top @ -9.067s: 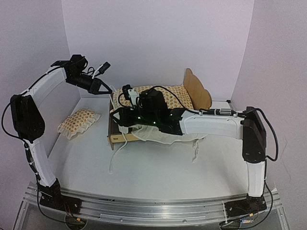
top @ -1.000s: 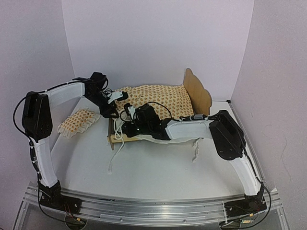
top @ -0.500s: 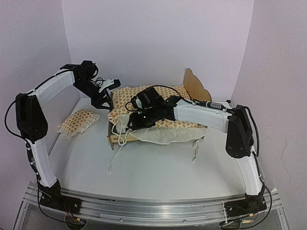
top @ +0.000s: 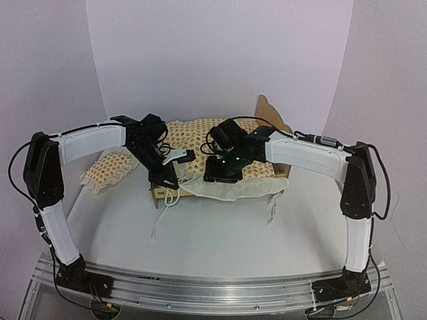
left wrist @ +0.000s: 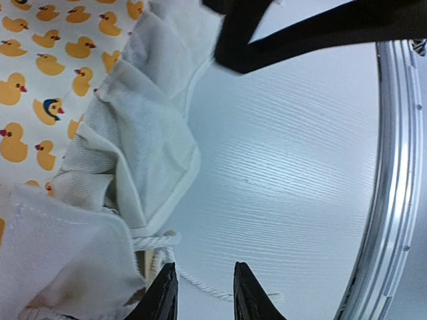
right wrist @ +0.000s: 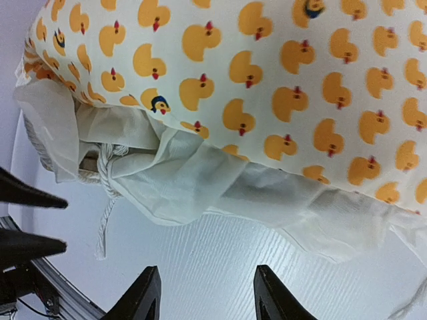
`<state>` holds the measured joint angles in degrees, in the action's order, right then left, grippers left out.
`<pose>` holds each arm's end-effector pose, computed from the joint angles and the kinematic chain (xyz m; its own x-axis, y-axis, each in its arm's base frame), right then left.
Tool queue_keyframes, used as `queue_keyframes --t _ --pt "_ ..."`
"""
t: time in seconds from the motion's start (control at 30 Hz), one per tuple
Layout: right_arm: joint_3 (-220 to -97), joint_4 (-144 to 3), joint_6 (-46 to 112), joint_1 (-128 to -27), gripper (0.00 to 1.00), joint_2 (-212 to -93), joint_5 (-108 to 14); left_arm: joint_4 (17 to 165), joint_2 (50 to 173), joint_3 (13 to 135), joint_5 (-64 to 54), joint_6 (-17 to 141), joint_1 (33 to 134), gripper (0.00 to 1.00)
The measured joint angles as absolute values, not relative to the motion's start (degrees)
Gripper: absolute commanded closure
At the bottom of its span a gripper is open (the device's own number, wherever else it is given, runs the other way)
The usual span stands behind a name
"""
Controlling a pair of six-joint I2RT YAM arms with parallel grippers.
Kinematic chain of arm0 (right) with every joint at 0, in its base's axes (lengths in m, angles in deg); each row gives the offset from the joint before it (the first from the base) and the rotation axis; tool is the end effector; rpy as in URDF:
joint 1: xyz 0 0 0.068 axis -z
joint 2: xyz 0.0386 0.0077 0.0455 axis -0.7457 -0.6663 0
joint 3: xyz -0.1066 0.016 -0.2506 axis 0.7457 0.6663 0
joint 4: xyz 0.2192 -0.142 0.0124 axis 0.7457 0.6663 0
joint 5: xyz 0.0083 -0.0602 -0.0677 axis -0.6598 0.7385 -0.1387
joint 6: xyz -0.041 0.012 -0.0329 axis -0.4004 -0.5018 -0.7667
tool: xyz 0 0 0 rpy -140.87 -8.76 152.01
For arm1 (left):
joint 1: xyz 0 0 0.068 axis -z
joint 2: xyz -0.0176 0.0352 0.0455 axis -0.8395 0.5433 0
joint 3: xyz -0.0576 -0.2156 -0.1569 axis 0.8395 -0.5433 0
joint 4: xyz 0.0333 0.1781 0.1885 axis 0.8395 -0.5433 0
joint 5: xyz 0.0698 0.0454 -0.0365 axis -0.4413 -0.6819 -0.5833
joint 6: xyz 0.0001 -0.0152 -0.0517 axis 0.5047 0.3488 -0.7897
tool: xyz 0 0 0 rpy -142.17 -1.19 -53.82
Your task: Set up the pet bed
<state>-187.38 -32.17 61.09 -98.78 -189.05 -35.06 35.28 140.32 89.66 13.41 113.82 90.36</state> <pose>0.2954 0.3549 0.2672 -0.8320 -0.1134 -0.5431 -0.3234 0.8945 0.3088 0.3021 -0.2175 0.2605 -0.2028 0.8176 -0.5389 0.9792 0.1748 -0.1032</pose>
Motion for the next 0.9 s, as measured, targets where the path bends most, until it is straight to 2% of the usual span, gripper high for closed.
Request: queue_keyframes --t 0.13,0.43,0.67,0.9 --pt "-183.9 -32.3 64.1 -98.8 0.54 -184.9 -32.6 39.8 141.7 89.6 10.0 112.4 90.0 0.6" --pt "-178.8 -32.3 67.1 -98.8 0.55 -183.6 -30.3 37.8 147.8 92.3 10.3 111.3 89.8 0.59" --pt "-177.7 -32.4 67.8 -98.8 0.55 -183.6 -30.0 38.2 148.3 91.0 11.1 111.6 89.7 0.63" --pt "-177.7 -32.4 67.9 -98.8 0.55 -183.6 -30.0 37.4 151.9 90.7 13.3 113.7 90.2 0.56"
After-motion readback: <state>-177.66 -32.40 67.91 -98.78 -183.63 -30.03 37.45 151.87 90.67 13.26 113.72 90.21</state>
